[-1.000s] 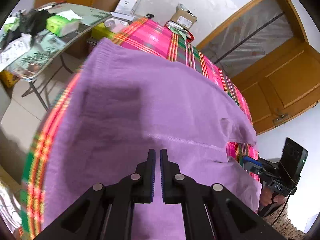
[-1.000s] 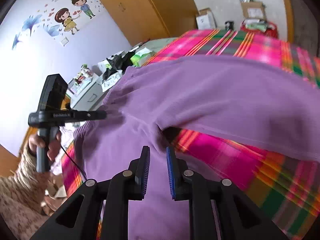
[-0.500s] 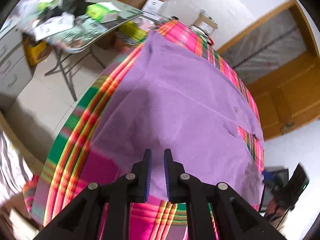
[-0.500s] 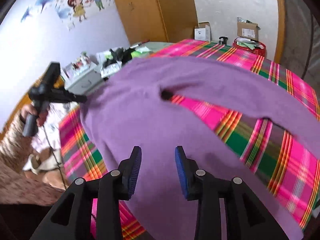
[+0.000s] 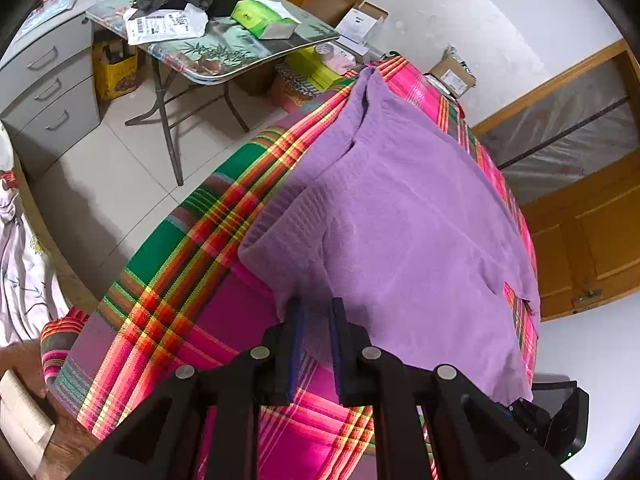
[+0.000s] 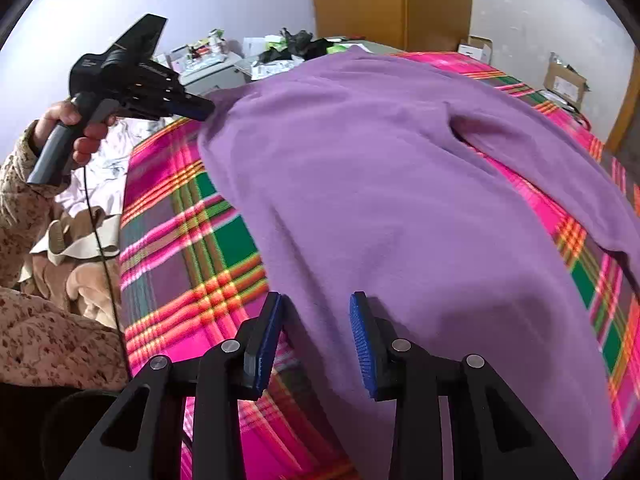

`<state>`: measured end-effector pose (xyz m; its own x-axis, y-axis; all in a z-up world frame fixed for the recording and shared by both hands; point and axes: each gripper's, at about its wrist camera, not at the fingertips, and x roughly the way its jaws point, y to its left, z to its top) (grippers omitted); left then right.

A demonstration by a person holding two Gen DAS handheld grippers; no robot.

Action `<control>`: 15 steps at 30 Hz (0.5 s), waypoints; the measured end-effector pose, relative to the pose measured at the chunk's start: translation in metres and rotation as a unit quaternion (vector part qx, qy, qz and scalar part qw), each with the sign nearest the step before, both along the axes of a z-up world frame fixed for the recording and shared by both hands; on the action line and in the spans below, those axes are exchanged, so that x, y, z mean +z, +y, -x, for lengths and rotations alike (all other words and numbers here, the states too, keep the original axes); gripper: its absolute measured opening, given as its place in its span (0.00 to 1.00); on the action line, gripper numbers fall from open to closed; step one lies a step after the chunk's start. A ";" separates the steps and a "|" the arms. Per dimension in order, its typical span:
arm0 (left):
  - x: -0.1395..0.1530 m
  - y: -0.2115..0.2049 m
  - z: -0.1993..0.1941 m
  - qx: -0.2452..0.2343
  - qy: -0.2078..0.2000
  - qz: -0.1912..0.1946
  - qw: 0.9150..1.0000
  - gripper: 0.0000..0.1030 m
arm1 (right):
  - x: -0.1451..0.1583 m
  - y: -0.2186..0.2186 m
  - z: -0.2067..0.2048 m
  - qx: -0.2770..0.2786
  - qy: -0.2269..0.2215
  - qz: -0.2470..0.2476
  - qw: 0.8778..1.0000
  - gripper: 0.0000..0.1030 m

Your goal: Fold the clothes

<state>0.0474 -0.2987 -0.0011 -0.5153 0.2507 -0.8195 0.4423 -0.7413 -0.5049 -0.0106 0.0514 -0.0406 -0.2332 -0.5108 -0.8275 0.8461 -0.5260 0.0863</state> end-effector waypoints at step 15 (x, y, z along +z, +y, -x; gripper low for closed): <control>-0.002 0.009 0.017 -0.020 -0.002 0.019 1.000 0.23 | 0.002 -0.011 -0.007 0.009 0.022 -0.001 1.000 0.35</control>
